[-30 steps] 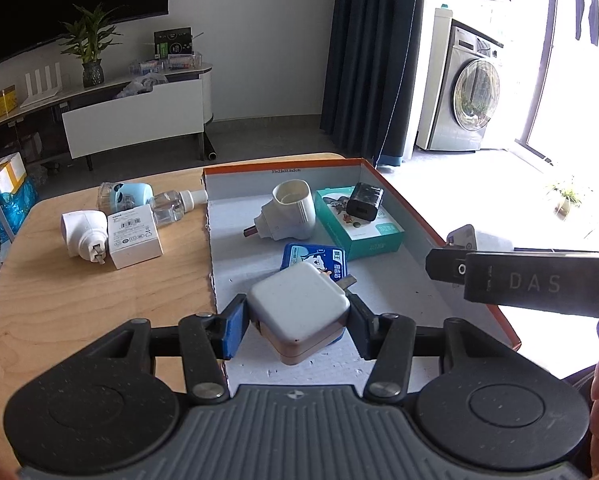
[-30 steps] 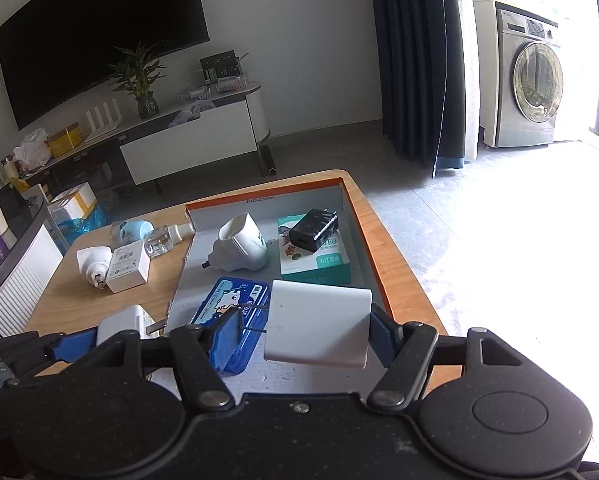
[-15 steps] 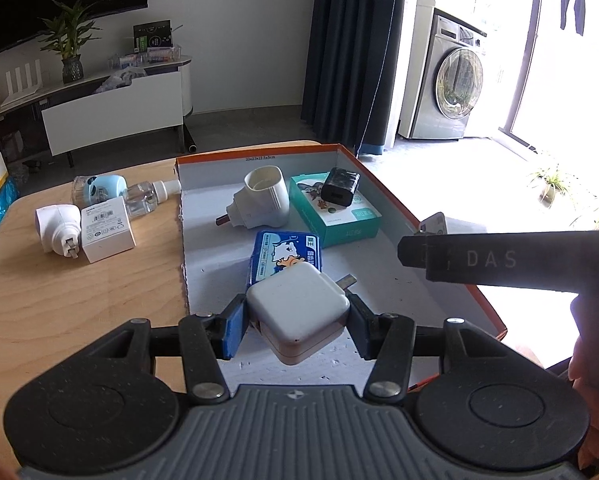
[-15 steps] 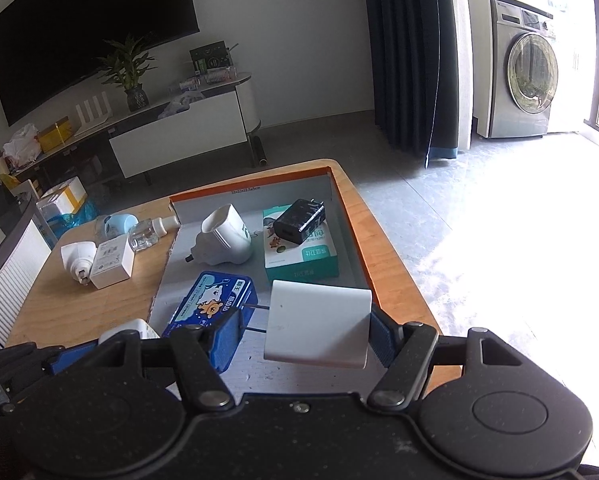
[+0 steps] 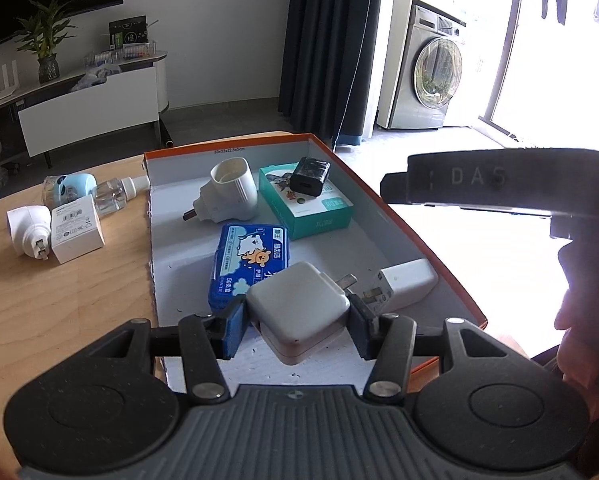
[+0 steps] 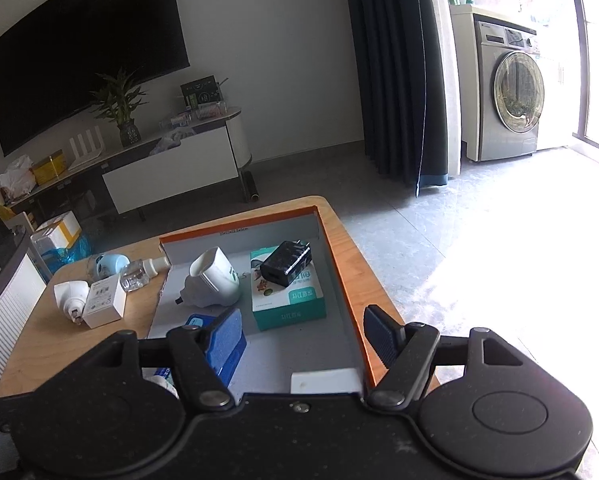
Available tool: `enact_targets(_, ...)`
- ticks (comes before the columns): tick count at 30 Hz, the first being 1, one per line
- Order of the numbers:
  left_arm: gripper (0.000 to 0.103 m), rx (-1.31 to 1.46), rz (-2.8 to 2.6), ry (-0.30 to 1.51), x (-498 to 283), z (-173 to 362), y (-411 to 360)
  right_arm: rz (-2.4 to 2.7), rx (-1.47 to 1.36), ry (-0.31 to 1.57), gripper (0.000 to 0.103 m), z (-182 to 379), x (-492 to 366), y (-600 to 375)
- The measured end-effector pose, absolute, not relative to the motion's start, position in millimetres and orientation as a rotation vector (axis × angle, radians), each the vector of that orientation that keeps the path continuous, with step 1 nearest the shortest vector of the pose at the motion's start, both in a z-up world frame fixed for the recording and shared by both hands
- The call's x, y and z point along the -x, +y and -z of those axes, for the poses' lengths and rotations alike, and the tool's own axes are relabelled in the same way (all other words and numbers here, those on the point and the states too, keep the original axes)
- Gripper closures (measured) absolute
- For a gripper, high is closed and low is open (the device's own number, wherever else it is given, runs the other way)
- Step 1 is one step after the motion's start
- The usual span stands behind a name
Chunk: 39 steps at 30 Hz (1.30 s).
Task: Organize rigid objects
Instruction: 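Lower the flat white charger into the tray with right tool while left tool releases the cube charger, then move both open tools back from the tray toward the remaining table items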
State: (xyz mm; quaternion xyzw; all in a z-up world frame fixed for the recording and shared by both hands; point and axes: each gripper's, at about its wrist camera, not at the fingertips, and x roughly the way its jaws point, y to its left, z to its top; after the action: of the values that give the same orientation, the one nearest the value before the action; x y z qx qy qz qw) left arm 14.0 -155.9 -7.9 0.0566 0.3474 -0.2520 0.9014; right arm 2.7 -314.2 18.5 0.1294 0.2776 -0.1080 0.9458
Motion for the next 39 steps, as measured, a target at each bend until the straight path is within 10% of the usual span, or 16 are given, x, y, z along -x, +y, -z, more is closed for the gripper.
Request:
enact_targets(21, 0.026, -0.067, 0.365, 0.71, -26.6, -14.9, -120.2, 0.189, -0.267, 0.539, 0.015, -31.1, -3.6, -293.6)
enact_targets(39, 0.024, 0.02, 0.178, 0.714, -40.0, -24.6, -49.3, 0.057, -0.179, 0.594, 0.014, -30.7, -31.1, -235.6)
